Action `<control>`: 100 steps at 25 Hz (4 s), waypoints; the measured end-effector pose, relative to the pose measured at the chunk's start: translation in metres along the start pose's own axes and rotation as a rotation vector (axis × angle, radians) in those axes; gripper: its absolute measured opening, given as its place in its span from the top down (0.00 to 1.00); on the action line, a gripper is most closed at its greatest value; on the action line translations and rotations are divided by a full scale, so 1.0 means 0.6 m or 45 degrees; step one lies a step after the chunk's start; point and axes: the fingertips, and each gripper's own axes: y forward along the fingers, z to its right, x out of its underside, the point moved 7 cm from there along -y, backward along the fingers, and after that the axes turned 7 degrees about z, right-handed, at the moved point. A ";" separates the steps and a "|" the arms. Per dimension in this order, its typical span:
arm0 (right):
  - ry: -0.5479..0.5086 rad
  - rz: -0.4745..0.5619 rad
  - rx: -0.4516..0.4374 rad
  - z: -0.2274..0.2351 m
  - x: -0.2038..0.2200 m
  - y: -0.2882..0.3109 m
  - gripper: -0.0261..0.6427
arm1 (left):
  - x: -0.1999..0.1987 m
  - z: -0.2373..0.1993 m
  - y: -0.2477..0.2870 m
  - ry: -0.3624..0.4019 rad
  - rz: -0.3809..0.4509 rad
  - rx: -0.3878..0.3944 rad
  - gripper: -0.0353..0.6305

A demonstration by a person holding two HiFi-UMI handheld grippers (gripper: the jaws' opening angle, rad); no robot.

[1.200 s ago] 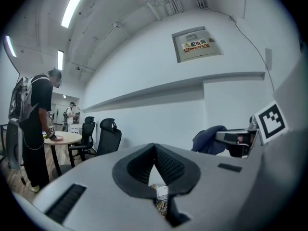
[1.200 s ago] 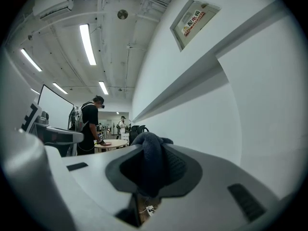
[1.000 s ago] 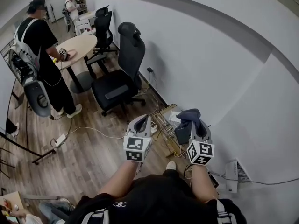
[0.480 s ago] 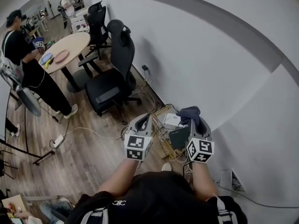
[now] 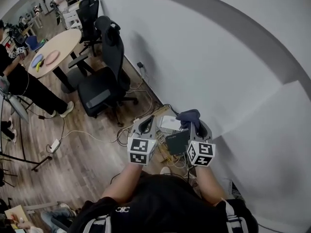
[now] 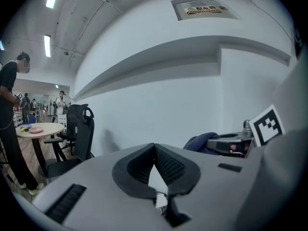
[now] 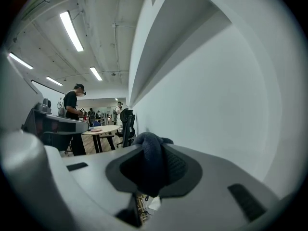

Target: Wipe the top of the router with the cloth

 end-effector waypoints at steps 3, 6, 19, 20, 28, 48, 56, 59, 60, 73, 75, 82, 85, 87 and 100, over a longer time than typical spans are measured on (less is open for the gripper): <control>0.001 -0.035 0.010 0.017 0.010 0.015 0.89 | 0.012 0.004 0.024 0.003 -0.032 0.022 0.95; 0.047 -0.084 0.066 0.021 0.033 0.026 0.89 | 0.032 -0.008 0.050 0.004 -0.070 0.051 0.95; 0.101 -0.345 0.263 0.049 0.131 0.046 0.89 | 0.140 -0.031 0.131 -0.069 -0.285 0.230 0.95; 0.105 -0.375 0.270 0.050 0.144 0.042 0.89 | 0.155 -0.028 0.132 -0.077 -0.309 0.241 0.95; 0.130 -0.555 0.297 0.066 0.238 0.030 0.89 | 0.258 -0.015 0.146 -0.131 -0.458 0.309 0.95; 0.239 -0.804 0.423 0.147 0.459 0.133 0.89 | 0.486 -0.032 0.216 -0.213 -0.652 0.347 0.95; 0.128 -0.970 0.363 0.189 0.596 0.198 0.89 | 0.620 -0.059 0.259 -0.202 -0.706 0.389 0.95; 0.019 -1.032 0.365 0.204 0.651 0.214 0.89 | 0.674 -0.069 0.258 -0.187 -0.754 0.393 0.95; -0.006 -1.046 0.368 0.208 0.669 0.219 0.89 | 0.691 -0.075 0.258 -0.181 -0.769 0.392 0.95; -0.081 -1.226 0.328 0.255 0.801 0.279 0.84 | 0.812 -0.086 0.244 -0.187 -0.877 0.455 0.95; -0.096 -1.249 0.324 0.260 0.815 0.282 0.81 | 0.815 -0.087 0.245 -0.186 -0.871 0.457 0.95; -0.132 -1.212 0.326 0.254 0.850 0.287 0.82 | 0.828 -0.098 0.241 -0.177 -0.884 0.439 0.95; -0.147 -1.181 0.295 0.245 0.861 0.284 0.87 | 0.832 -0.100 0.234 -0.181 -0.893 0.432 0.95; -0.078 -1.176 0.289 0.247 0.866 0.281 0.88 | 0.835 -0.100 0.229 -0.191 -0.895 0.428 0.95; 0.045 -1.309 -0.025 0.195 0.867 0.283 0.88 | 0.836 -0.090 0.226 -0.212 -0.877 0.439 0.95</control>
